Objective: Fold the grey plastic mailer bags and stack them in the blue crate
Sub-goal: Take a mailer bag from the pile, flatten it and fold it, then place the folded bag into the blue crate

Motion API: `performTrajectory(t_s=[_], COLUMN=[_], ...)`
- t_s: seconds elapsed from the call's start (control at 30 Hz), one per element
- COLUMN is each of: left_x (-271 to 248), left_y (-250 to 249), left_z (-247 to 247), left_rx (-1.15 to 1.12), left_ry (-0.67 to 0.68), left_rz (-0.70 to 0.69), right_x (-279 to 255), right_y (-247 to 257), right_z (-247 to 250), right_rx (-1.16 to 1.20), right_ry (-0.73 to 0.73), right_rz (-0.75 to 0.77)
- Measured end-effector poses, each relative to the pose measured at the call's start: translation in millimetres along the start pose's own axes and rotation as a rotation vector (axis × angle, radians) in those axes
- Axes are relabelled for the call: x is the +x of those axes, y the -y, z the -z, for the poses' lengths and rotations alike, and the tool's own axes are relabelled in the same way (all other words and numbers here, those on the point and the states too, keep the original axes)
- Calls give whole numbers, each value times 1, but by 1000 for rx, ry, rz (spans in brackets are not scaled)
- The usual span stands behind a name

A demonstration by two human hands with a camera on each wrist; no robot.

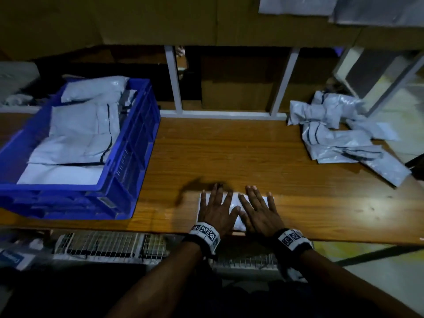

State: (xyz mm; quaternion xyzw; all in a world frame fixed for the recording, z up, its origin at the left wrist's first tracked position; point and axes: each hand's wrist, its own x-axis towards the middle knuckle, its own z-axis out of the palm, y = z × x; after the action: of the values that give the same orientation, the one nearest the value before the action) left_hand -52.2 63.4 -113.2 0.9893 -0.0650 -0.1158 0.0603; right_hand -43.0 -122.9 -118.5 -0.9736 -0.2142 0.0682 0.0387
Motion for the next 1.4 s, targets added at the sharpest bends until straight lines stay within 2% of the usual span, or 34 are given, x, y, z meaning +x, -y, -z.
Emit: performTrajectory(t_s=[0.07,0.13,0.2,0.27,0.33,0.4,0.53,0.7,0.87,0.97,1.07,1.2,1.4], left_x=[-2,-9,-23,-32,-34,-32,-29,-63,-124,-159,-182,-195,-179], left_y=[6,18,31,41,47,50,55,62,84,111,166,268,418], left_z=[11,24,35,36,33,33,42,64,132,184,229,265,290], left_rx=[-135,-318,-464,-562,-627,-716,-916,-1027,-1085,-1058,-996,-1019,-940], left_ry=[-61,-172,-249,-182,-92,-58,-59,-212,-509,-653,-780,-702,-566], left_rz=[105,252,397,502,563,612,604,566,458,416,410,451,537], right_x=[-3,-14,-26,-35,-35,-29,-24,-36,-34,-26,-8,38,125], right_y=[-3,-11,-25,-33,-35,-32,-28,-18,17,50,104,189,312], right_z=[13,27,29,28,28,32,40,61,112,150,189,222,237], right_rx=[89,218,300,425,598,678,857,1242,1543,1646,1642,1590,1412], right_ry=[-58,-203,-197,-82,-49,-32,-36,-46,41,45,58,74,73], right_rz=[-107,-292,-458,-527,-566,-590,-662,-595,-334,-258,-160,-111,-62])
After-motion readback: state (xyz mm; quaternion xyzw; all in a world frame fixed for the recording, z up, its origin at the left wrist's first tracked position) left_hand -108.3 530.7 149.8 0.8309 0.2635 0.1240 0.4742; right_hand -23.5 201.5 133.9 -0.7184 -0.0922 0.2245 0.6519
